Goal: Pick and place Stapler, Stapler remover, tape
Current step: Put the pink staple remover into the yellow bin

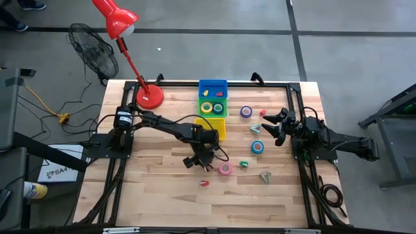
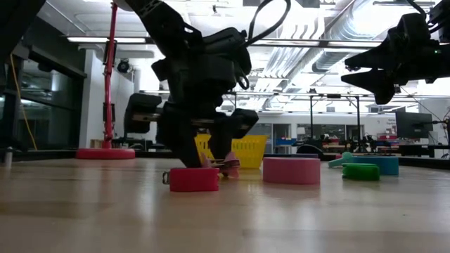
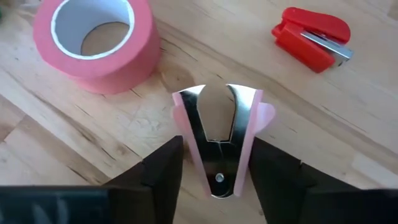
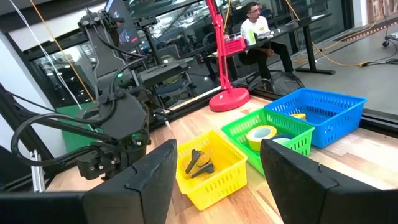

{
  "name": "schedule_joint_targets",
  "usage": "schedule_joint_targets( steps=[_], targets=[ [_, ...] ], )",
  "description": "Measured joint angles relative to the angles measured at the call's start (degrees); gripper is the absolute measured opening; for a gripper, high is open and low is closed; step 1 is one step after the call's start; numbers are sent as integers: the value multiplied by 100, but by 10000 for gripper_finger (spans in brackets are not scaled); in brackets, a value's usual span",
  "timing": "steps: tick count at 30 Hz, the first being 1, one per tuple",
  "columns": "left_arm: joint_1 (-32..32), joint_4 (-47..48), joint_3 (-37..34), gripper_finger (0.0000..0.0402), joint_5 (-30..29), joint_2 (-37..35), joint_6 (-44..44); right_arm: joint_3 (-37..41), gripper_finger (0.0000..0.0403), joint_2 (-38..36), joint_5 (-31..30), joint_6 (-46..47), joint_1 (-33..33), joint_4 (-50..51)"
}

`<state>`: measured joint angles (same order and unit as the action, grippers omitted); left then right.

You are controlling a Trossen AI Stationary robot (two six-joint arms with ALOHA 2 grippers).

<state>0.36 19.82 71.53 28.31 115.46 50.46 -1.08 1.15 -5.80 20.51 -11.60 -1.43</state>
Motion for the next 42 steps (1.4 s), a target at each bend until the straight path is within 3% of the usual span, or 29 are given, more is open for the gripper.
schedule_joint_targets(
  steps=[9, 18, 24, 29, 36, 42],
  targets=[
    [-150, 11, 9, 85, 10, -37, -142, -2, 222, 0, 0, 0, -1, 0],
    [-698, 289, 11, 86, -110, -878, -735, -2, 222, 0, -2, 0, 0, 0],
    [-1217, 508, 17, 96, -1005, -1469, -1327, -2, 222, 0, -2, 0, 0, 0],
    [-1632, 593, 15, 98, -1969, -1515, -2029, 0, 222, 0, 0, 0, 0, 0],
    [-1843, 461, 13, 100, -2124, -1407, -2270, -1, 223, 0, 0, 0, 0, 0],
    [-1881, 362, 10, 100, -2054, -1132, -1778, -2, 222, 2, 1, -2, -2, -3]
  ],
)
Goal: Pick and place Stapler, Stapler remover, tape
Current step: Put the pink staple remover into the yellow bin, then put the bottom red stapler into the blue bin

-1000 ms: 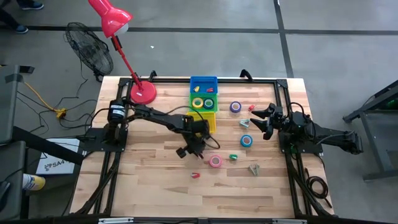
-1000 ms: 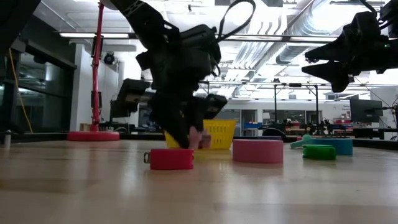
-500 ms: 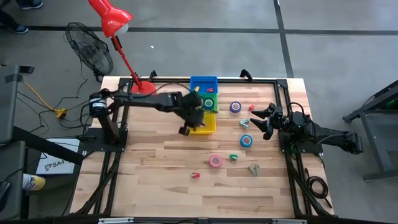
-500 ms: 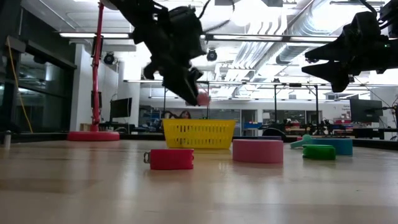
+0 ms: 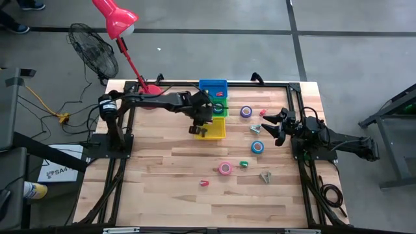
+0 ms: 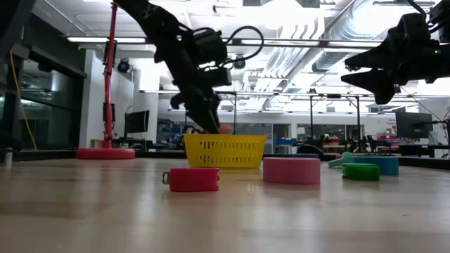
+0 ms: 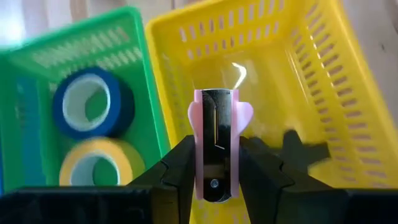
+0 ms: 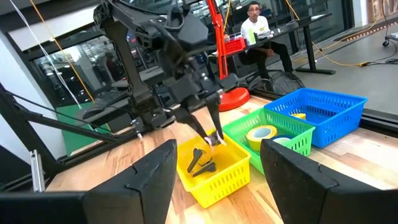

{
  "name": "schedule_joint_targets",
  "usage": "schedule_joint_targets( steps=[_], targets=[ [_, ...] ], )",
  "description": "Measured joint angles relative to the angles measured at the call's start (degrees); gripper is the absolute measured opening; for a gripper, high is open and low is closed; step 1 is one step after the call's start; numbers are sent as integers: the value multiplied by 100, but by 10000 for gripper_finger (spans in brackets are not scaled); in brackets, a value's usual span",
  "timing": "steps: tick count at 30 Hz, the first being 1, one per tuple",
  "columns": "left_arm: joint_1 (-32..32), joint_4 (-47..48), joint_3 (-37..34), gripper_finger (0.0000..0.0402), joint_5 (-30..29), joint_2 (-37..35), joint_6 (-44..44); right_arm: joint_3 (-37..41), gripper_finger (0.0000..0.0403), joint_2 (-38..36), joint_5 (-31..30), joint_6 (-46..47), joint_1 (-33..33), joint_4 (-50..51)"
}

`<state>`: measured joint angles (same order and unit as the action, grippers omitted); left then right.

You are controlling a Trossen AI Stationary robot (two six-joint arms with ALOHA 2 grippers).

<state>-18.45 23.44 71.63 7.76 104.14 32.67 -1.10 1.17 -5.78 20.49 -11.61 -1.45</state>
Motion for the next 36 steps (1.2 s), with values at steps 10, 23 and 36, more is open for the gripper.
schedule_joint_targets(
  steps=[10, 23, 36],
  targets=[
    [48, -142, 10, 101, -38, 80, 313, 2, 222, 37, 13, 2, 0, 7],
    [94, -232, 10, 113, 72, 80, 453, 2, 222, 37, 16, 2, 2, 7],
    [124, -331, 10, 246, -39, 80, 515, 1, 222, 37, 14, 2, 0, 5]
  ],
)
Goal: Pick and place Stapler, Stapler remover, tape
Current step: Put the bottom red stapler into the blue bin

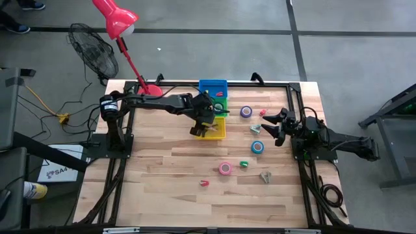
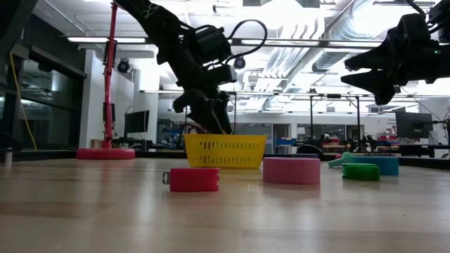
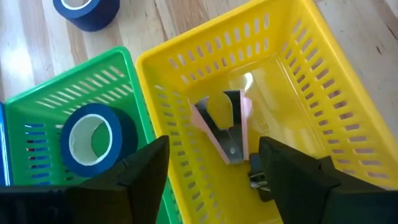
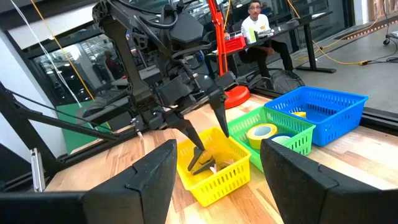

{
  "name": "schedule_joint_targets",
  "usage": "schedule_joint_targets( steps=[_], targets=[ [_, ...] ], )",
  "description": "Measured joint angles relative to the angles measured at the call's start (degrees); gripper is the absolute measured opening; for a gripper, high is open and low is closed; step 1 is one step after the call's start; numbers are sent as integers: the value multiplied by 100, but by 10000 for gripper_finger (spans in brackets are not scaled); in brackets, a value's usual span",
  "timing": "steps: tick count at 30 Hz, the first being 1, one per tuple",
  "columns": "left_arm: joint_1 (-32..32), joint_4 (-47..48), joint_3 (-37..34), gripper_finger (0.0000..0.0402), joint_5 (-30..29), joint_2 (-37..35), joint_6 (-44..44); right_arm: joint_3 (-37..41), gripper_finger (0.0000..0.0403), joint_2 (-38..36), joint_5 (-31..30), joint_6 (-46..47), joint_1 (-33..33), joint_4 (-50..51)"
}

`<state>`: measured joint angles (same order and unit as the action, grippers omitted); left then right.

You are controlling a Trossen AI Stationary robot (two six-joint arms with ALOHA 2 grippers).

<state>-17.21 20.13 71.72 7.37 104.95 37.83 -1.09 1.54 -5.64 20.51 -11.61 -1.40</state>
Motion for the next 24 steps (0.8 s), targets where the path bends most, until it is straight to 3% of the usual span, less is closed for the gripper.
schedule_joint_targets(
  steps=[10, 24],
  targets=[
    [0, 768, 162, 243, -73, -381, -157, -1, 222, 0, 1, 0, 1, -1],
    [672, 2228, 162, 243, -636, -1119, -1654, 1, 222, 0, -1, 0, 2, -3]
  ],
)
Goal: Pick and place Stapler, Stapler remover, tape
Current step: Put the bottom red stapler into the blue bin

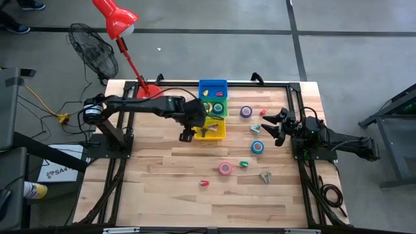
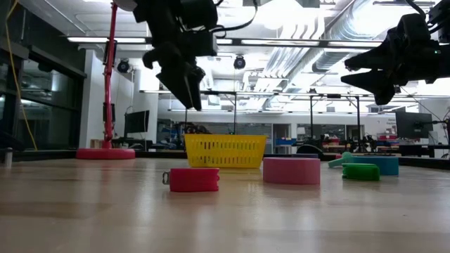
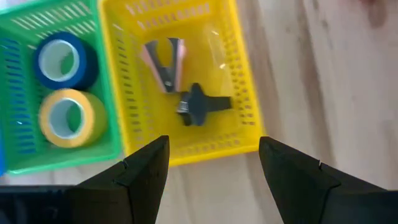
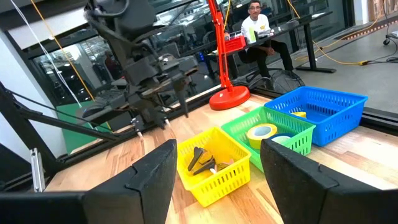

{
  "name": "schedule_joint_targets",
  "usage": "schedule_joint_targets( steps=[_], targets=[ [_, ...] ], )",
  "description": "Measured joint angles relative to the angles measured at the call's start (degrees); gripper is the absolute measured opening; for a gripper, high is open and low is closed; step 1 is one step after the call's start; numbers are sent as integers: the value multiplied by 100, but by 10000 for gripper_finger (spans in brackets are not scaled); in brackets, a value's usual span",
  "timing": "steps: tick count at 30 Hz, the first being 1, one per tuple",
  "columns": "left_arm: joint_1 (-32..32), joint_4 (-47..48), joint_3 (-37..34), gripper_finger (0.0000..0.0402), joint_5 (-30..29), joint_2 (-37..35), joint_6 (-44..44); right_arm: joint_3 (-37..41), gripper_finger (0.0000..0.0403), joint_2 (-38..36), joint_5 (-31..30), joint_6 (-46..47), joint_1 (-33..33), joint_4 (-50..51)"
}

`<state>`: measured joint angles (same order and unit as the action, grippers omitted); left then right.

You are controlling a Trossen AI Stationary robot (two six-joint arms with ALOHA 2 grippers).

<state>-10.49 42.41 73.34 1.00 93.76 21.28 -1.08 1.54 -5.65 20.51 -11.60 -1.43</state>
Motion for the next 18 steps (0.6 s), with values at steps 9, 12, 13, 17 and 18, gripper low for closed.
schedule_joint_targets(
  steps=[9, 12, 13, 17, 18],
  targets=[
    [583, 144, 0, 243, -139, -5, -970, -1, 222, 0, 0, -1, -1, 2],
    [788, 165, 0, 243, -233, -2, -1199, -2, 222, 0, 2, 0, -2, 2],
    [850, 189, 0, 243, -252, -2, -1284, -2, 222, 0, 0, 0, -2, 2],
    [1064, 371, -2, 243, -268, -2, -1635, -1, 222, 0, 0, 0, -1, 2],
    [1107, 386, -2, 243, -281, 0, -1717, 0, 222, 0, 2, 0, 0, 2]
  ],
)
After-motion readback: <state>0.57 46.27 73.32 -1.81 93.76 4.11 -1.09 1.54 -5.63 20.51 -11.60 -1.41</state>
